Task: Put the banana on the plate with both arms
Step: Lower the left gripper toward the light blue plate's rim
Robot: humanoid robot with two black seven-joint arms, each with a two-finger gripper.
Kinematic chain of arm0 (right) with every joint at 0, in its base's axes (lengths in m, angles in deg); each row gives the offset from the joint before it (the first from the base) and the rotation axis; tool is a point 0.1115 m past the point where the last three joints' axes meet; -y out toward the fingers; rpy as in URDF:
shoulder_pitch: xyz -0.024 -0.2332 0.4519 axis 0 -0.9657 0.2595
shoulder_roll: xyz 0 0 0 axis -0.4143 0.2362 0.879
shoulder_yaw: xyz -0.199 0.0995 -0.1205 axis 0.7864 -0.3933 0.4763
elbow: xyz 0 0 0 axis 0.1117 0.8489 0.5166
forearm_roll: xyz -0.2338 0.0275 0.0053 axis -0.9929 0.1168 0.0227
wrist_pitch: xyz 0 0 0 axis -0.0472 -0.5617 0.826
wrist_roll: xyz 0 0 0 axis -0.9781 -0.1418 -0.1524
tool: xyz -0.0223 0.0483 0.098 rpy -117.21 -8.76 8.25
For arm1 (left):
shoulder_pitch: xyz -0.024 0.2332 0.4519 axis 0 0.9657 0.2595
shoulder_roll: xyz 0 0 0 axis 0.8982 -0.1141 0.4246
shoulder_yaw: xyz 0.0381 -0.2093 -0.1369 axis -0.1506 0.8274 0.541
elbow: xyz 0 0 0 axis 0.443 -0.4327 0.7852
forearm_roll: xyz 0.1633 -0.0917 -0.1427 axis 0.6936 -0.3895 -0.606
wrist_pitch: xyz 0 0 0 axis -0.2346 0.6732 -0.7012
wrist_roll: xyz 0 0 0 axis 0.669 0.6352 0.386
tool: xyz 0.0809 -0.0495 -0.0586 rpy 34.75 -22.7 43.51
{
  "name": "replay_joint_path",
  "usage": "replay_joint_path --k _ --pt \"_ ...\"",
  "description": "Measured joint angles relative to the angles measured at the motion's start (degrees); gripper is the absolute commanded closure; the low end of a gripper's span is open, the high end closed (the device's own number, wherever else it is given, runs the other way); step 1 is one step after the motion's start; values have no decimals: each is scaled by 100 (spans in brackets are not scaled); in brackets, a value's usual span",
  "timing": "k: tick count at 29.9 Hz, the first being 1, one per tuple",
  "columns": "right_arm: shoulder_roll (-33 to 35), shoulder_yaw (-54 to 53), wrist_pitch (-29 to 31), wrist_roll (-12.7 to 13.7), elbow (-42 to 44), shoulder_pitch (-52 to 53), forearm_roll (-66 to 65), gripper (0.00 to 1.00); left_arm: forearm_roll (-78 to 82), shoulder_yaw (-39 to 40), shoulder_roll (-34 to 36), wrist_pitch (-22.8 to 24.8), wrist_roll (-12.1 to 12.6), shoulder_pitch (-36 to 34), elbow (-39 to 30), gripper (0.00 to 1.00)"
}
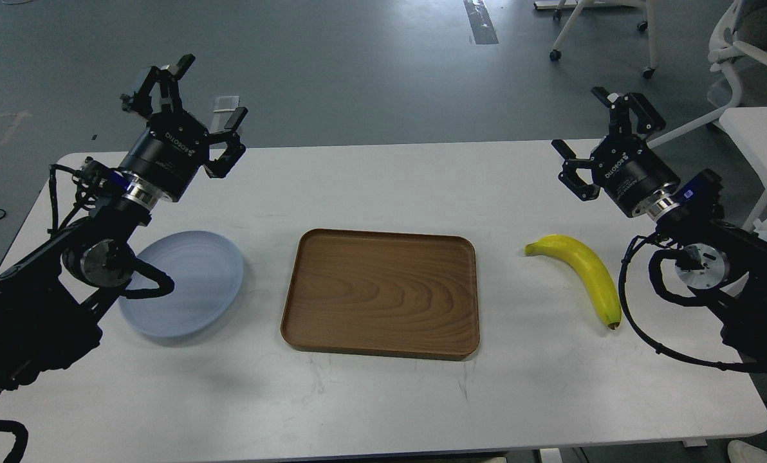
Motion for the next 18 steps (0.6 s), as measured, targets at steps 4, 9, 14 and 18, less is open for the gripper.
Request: replay_joint_path --k 4,9,14,18 --pt "0 0 0 0 7 -2 -5 0 0 2 22 0 0 17 -58 0" --pt "-23 0 0 0 54 -7 -6 0 0 -4 59 0 0 73 -81 0" --pt "-33 16 0 0 66 -5 -8 0 1 -129 200 0 0 117 -26 0" --pt "-27 24 0 0 65 -2 -16 0 15 -171 404 0 0 188 -17 0"
